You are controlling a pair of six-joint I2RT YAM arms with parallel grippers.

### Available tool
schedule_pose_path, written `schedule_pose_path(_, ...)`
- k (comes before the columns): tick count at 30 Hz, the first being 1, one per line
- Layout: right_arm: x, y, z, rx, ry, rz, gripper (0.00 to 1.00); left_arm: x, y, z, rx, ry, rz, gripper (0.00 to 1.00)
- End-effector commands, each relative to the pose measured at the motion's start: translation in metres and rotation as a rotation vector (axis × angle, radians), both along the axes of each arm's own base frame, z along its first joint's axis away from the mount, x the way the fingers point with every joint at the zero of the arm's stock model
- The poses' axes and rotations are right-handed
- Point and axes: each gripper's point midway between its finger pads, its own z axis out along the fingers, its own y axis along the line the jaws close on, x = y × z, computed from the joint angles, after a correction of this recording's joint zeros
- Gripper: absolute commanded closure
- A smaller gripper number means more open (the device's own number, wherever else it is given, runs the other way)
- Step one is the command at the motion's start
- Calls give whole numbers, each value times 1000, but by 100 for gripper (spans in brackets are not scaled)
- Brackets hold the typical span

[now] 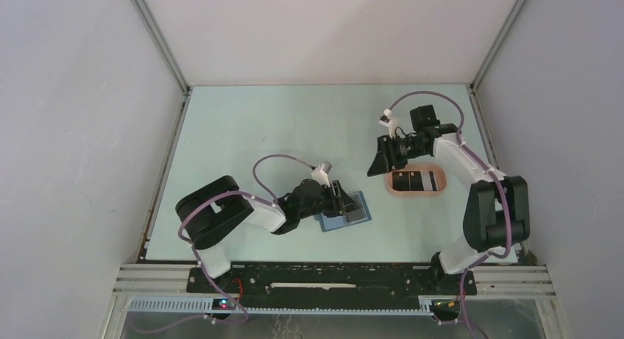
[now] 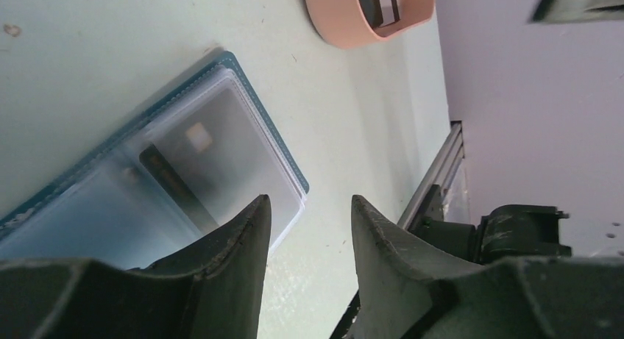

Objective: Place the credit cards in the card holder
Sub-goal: Turn over the card slot in the card holder, then pick up the credit card from the storage box.

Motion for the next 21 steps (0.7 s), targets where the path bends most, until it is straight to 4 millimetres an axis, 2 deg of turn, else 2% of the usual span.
schedule_pose_path(1, 6, -12, 55, 13, -262, 39, 46, 13, 4, 44, -1, -175, -5, 50)
schedule_pose_path(7, 13, -48, 93, -48, -515, -34, 44, 15, 39, 96, 89, -442, 9, 50)
schedule_pose_path(10, 17, -60, 98, -78, -556, -98, 32, 17, 61, 123, 136, -573, 48, 48)
schedule_pose_path(13, 23, -79, 81, -66, -440, -187, 31, 18, 84, 144, 183, -672, 92, 44)
schedule_pose_path(14, 25, -85, 71, -57, -386, -213, 31, 19, 92, 149, 194, -691, 116, 40)
schedule_pose_path(18, 36, -119, 40, -63, -267, -367, 32, 23, 128, 161, 210, -706, 258, 8)
schedule_pose_path(20, 40, -130, 29, -74, -230, -402, 32, 21, 141, 163, 196, -703, 294, 1)
schedule_pose_path(21, 41, -132, 23, -81, -210, -409, 32, 19, 146, 163, 191, -703, 300, 0)
